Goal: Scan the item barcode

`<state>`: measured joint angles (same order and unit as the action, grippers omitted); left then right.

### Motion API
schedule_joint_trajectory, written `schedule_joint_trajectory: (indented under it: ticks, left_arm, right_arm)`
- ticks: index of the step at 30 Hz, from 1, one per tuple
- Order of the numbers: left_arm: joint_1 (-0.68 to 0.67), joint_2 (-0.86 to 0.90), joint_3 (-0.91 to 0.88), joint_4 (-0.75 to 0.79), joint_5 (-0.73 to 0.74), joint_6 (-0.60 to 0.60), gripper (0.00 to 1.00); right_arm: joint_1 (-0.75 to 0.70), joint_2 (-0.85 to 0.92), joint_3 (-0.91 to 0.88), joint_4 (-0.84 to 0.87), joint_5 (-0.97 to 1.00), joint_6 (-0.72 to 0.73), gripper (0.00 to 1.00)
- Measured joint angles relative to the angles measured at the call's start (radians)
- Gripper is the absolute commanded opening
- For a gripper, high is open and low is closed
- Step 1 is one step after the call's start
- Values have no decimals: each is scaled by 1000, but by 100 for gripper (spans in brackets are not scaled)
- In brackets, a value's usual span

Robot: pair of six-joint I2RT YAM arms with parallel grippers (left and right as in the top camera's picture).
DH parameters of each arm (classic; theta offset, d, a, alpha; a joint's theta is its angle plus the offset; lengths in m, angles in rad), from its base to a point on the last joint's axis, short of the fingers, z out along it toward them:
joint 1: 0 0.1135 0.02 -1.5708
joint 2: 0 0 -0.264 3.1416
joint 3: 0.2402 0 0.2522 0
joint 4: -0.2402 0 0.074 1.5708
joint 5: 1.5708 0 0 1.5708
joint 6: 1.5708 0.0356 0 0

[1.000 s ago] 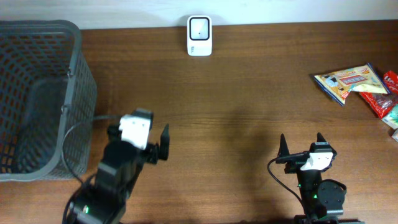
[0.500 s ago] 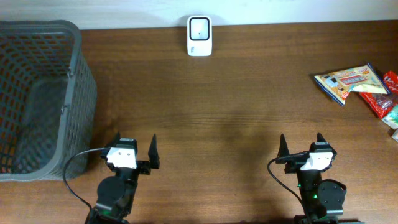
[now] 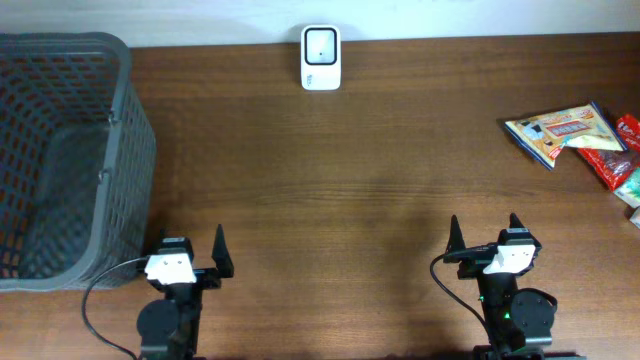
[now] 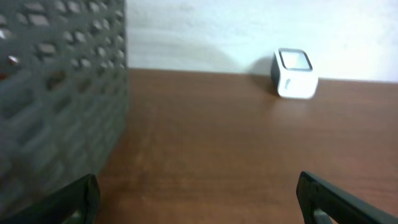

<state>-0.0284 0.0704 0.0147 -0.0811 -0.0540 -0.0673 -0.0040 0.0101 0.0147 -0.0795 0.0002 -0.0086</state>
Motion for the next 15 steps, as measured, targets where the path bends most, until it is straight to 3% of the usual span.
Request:
schedule_joint_trajectory:
  ticks: [15]
  left_arm:
    - [84,-56,0,-2,18,0,99]
  right_arm:
    - [0,0,0,0,0,1,98]
